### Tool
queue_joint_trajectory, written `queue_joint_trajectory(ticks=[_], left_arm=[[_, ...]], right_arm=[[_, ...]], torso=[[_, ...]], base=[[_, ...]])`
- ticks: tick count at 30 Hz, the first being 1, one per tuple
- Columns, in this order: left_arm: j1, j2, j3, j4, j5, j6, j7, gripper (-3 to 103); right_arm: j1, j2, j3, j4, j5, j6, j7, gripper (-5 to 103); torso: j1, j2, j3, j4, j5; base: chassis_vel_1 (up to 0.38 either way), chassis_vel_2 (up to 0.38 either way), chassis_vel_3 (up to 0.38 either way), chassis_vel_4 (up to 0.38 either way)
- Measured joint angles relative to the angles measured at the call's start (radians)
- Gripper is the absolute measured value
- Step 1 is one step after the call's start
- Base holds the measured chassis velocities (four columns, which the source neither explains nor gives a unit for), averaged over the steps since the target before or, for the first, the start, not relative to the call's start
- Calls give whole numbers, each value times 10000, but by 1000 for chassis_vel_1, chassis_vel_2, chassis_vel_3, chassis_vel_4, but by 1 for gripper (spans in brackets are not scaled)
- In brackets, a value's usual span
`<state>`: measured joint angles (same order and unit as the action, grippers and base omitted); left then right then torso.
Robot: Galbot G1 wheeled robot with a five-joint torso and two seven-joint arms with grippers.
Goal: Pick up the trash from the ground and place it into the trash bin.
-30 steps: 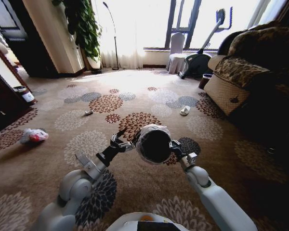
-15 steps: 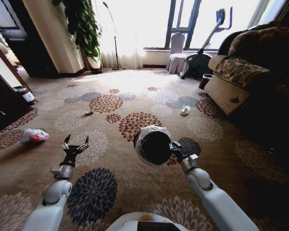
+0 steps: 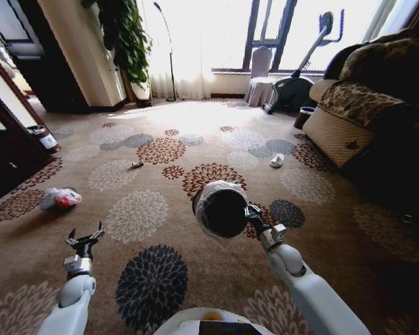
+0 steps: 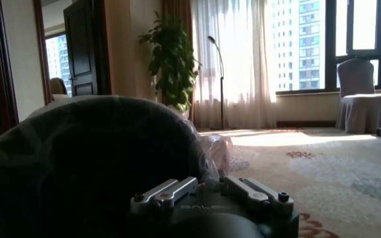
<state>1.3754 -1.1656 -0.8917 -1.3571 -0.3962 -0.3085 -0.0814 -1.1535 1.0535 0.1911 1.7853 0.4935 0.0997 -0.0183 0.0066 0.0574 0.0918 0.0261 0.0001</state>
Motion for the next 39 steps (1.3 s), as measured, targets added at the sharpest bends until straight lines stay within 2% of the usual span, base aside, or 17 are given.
queue_joint_trajectory(ticks=[1, 4, 7, 10, 15, 17, 19, 24, 30, 39], left_arm=[[-37, 34, 2, 95, -55, 0, 17, 100], [-93, 112, 1, 175, -352, 0, 130, 100], [-81, 160, -12, 57, -583, 96, 264, 100], [-122, 228, -109, 87, -602, 230, 335, 100], [-293, 388, -176, 473, -608, 352, 407, 100], [-347, 410, -152, 593, -600, 361, 444, 100], [-417, 362, -94, 718, -600, 366, 475, 100], [-592, 315, -35, 945, -583, 354, 478, 100], [-679, 308, 47, 967, -583, 318, 523, 100], [-637, 276, 74, 788, -645, 280, 638, 100]], right_arm=[[0, -8, 21, 11, 22, 17, 0, 0], [14, -3, 101, 10, 12, 47, 0, 0], [-7, -55, 178, 85, -79, 176, 0, 0], [-84, -121, 217, 172, -401, 403, -8, 0], [-166, -160, 250, 354, -635, 460, -9, 0], [-166, -138, 246, 357, -649, 494, -4, 0], [-159, -109, 216, 340, -658, 553, 3, 0], [-158, -80, 187, 317, -649, 606, -3, 0], [-166, -46, 171, 303, -606, 666, -2, 0], [-221, 29, 97, 285, -607, 717, 1, 0]], torso=[[0, 0, 0, -3, -9], [1, 0, 1, -2, 12], [0, 0, 0, -2, -11], [0, -1, 0, 1, -4], [0, 0, 0, -2, -3], [0, 0, 0, -6, 14], [2, 0, 0, -12, -5], [2, 0, 0, -1, -4], [1, 1, 0, -2, 4], [1, 0, 0, -3, -7]], base=[[303, 313, -270, -310], [321, 311, -313, -298], [299, 291, -276, -270], [219, 187, -162, -176], [37, 51, -35, -22], [-53, -55, 66, 14], [-66, -60, 20, 4], [-12, -10, 2, -4], [54, 92, -51, -93], [102, 381, -93, -382]])
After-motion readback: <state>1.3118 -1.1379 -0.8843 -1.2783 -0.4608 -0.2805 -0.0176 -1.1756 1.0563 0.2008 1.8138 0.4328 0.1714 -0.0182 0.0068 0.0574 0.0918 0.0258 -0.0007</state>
